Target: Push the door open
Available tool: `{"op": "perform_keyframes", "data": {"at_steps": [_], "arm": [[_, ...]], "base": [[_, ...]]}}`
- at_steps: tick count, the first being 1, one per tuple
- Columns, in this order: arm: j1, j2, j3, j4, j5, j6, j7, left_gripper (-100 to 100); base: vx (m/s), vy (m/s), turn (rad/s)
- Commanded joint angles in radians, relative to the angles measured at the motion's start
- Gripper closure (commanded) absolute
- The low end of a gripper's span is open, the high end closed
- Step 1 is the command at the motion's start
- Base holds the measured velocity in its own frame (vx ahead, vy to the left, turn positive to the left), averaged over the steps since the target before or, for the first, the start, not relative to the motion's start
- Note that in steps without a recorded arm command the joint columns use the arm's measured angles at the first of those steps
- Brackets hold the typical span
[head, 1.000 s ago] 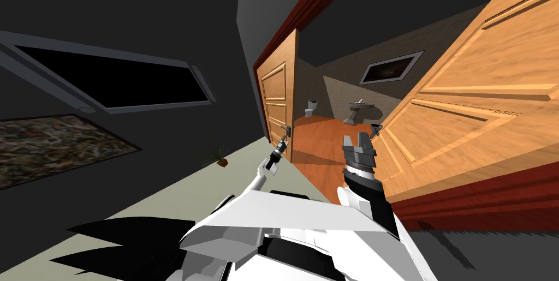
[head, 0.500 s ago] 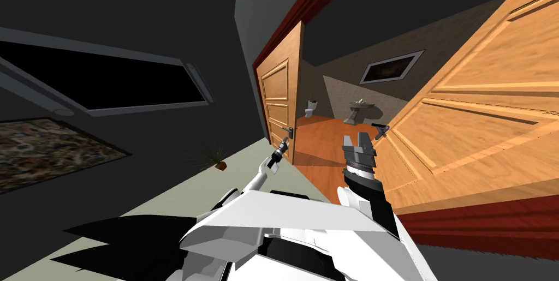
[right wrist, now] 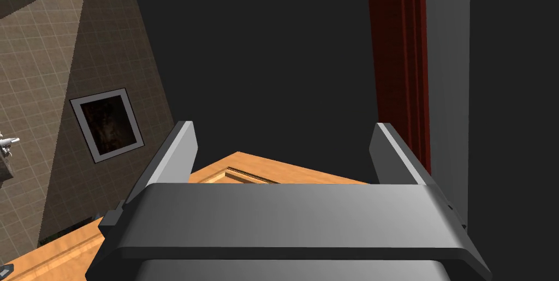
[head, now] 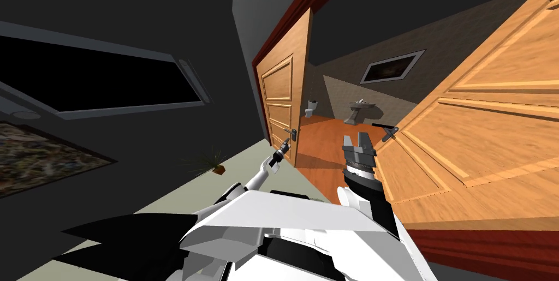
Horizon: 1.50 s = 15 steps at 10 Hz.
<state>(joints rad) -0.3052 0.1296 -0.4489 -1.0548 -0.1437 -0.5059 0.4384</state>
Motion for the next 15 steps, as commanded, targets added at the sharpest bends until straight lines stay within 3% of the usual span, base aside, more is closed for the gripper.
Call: {"op": "perform_keyframes", "data": {"at_steps": [1, 10, 15], "arm": [[-0.024, 0.004, -0.016, 0.040, -0.006, 0.004, 0.013, -100], [-0.136, 0.007, -0.077, 0.227, -0.031, 0.017, 0.059, -100], [-0.134, -0.009, -0.055, 0.238, -0.025, 0.013, 0.038, -100]], "base": [[0.144, 0.128, -0.034], [0.132, 0.104, -0.026], [0.135, -0.069, -0.032]]}}
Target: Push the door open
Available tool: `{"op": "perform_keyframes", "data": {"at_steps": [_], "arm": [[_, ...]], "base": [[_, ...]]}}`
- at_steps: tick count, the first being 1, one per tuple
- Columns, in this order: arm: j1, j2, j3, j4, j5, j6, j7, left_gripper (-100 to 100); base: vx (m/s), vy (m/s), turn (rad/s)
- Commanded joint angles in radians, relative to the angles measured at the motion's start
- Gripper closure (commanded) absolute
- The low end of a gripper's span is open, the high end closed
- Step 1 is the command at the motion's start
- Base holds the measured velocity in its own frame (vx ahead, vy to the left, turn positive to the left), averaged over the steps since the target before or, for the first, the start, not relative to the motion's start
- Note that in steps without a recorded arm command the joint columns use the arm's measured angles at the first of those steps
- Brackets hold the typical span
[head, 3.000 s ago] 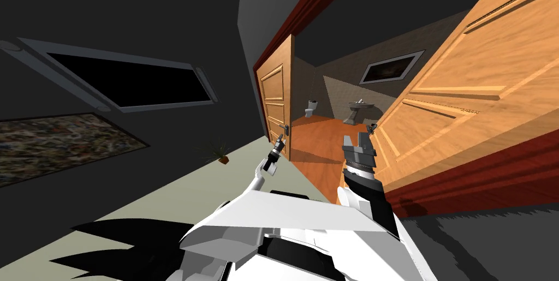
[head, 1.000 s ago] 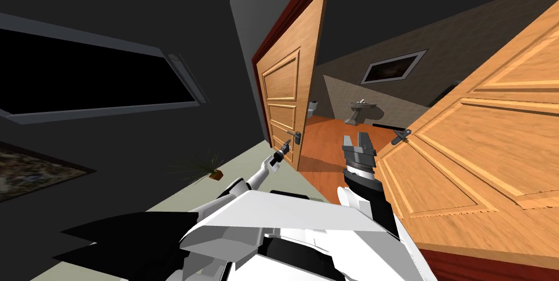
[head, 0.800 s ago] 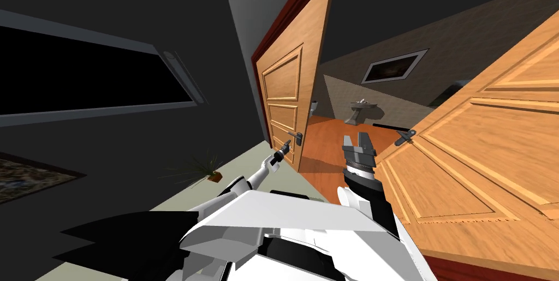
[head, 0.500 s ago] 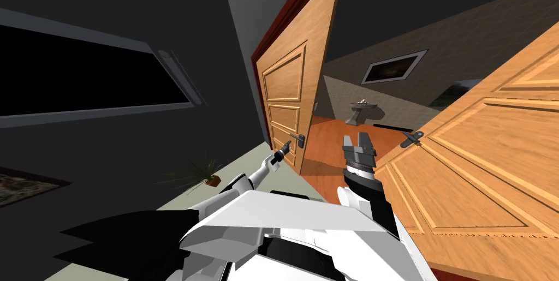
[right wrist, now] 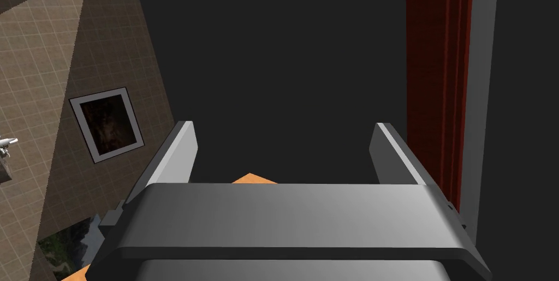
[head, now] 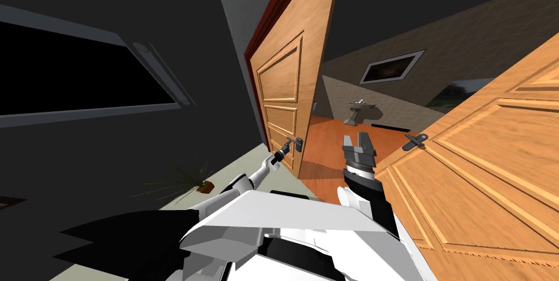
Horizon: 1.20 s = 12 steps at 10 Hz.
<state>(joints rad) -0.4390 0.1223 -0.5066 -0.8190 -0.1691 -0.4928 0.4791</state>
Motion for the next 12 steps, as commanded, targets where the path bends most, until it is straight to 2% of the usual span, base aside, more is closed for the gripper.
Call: {"op": "perform_keyframes", "data": {"at_steps": [1, 5, 6, 11, 12], "arm": [[-0.001, -0.006, 0.007, 0.007, 0.002, 0.001, -0.008, -100], [-0.002, -0.014, 0.015, 0.013, 0.004, 0.001, -0.016, -100], [-0.002, -0.014, 0.015, 0.013, 0.004, 0.001, -0.016, 100], [-0.002, -0.014, 0.015, 0.013, 0.004, 0.001, -0.016, 100], [-0.006, -0.014, 0.031, 0.015, 0.007, 0.004, -0.025, 100]], "base": [[0.151, -0.143, -0.051], [0.129, -0.090, -0.023], [-0.012, 0.001, 0.004], [-0.007, 0.004, -0.005], [0.059, -0.076, 0.023]]}}
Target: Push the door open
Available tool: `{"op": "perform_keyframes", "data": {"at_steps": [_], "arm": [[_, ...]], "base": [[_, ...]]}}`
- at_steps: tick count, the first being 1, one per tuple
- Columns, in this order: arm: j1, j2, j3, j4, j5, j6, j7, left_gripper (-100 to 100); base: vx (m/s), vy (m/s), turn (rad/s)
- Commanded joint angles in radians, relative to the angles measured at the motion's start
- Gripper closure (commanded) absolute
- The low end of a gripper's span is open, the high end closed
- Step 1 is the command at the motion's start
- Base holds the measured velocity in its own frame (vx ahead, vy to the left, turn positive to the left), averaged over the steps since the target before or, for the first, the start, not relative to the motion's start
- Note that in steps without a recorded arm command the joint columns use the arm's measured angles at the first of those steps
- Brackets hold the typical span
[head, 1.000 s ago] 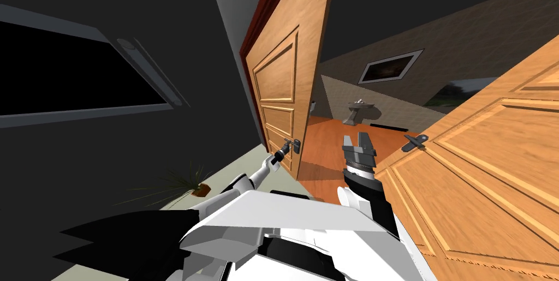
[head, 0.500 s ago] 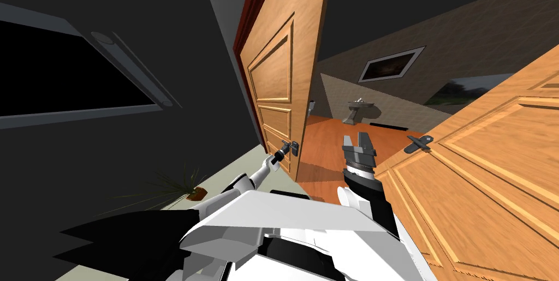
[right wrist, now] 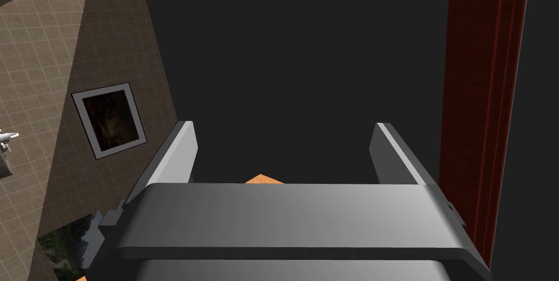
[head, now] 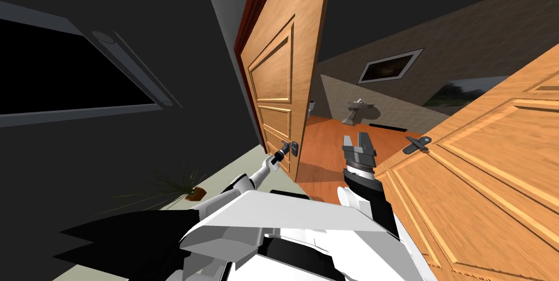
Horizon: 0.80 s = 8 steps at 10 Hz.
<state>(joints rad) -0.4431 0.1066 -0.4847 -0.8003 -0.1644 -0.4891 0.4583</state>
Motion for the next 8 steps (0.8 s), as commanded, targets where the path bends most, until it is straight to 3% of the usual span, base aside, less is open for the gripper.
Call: {"op": "perform_keyframes", "data": {"at_steps": [1, 8], "arm": [[-0.002, 0.002, 0.013, -0.003, 0.003, 0.001, -0.006, 100], [-0.002, 0.002, 0.098, 0.015, 0.023, 0.012, -0.056, 100]], "base": [[0.101, -0.166, 0.053], [0.120, -0.174, 0.047]]}}
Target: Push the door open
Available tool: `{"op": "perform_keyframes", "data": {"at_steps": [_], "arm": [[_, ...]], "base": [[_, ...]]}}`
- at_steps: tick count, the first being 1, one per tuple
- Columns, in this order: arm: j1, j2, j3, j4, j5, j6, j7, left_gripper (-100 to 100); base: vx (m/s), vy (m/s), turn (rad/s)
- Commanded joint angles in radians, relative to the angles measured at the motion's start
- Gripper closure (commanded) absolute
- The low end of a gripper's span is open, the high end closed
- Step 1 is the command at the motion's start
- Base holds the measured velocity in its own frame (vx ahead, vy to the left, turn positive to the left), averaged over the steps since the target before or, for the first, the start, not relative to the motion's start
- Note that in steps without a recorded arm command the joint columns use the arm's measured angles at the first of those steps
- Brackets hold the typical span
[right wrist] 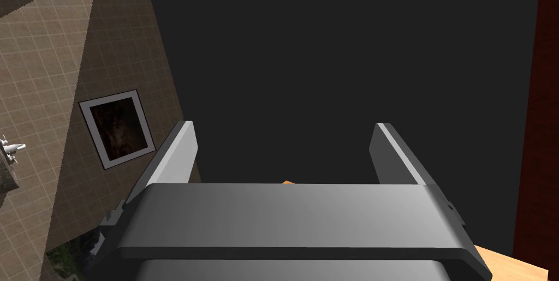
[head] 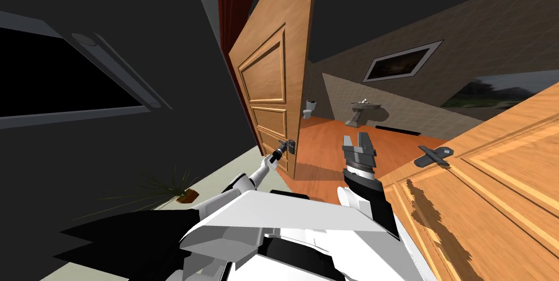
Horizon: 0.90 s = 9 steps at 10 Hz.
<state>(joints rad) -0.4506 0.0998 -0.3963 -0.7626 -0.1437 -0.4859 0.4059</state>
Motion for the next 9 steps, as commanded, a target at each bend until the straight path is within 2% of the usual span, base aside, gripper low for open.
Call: {"op": "perform_keyframes", "data": {"at_steps": [1, 3, 6, 7, 9], "arm": [[0.006, 0.008, 0.029, -0.019, 0.007, 0.011, -0.015, 100], [0.006, 0.008, 0.059, -0.012, 0.014, 0.015, -0.032, 100], [0.006, 0.008, 0.091, -0.006, 0.021, 0.019, -0.051, 100], [0.006, 0.008, 0.111, -0.001, 0.026, 0.022, -0.063, 100], [0.006, 0.008, 0.111, -0.001, 0.026, 0.022, -0.063, 100]], "base": [[0.146, -0.167, 0.054], [0.141, -0.167, 0.060], [0.091, -0.106, 0.030], [0.118, -0.148, 0.055], [0.055, -0.074, 0.035]]}}
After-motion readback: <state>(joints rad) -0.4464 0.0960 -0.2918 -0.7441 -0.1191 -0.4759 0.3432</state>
